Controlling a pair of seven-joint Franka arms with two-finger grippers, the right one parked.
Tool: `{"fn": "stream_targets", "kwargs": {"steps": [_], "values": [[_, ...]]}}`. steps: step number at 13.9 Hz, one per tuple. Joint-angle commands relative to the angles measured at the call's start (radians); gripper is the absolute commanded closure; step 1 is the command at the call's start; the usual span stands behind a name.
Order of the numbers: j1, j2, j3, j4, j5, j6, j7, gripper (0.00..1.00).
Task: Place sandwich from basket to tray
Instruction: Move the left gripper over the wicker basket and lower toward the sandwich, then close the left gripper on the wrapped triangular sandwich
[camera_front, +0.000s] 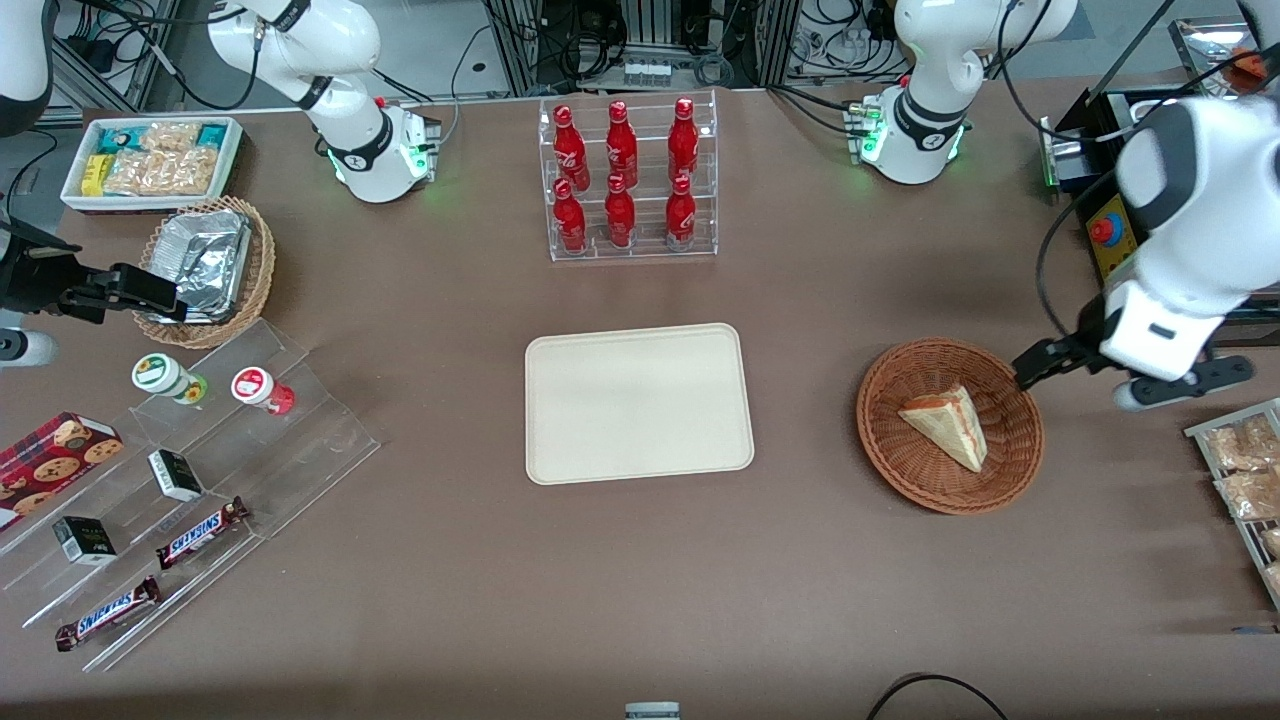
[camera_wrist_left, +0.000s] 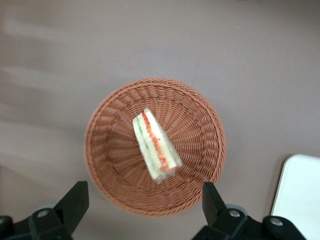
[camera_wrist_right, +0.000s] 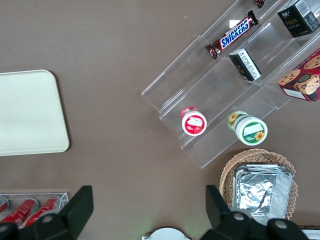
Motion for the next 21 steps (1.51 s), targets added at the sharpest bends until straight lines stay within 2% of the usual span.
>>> {"fn": "stream_targets", "kwargs": {"steps": [1, 6, 21], "values": [[-0.020, 0.004, 0.002, -0.092, -0.004, 0.127, -0.099, 0.00], [-0.020, 0.092, 0.003, -0.201, -0.004, 0.322, -0.194, 0.00], [-0.022, 0.255, 0.002, -0.212, -0.005, 0.443, -0.244, 0.00]]}}
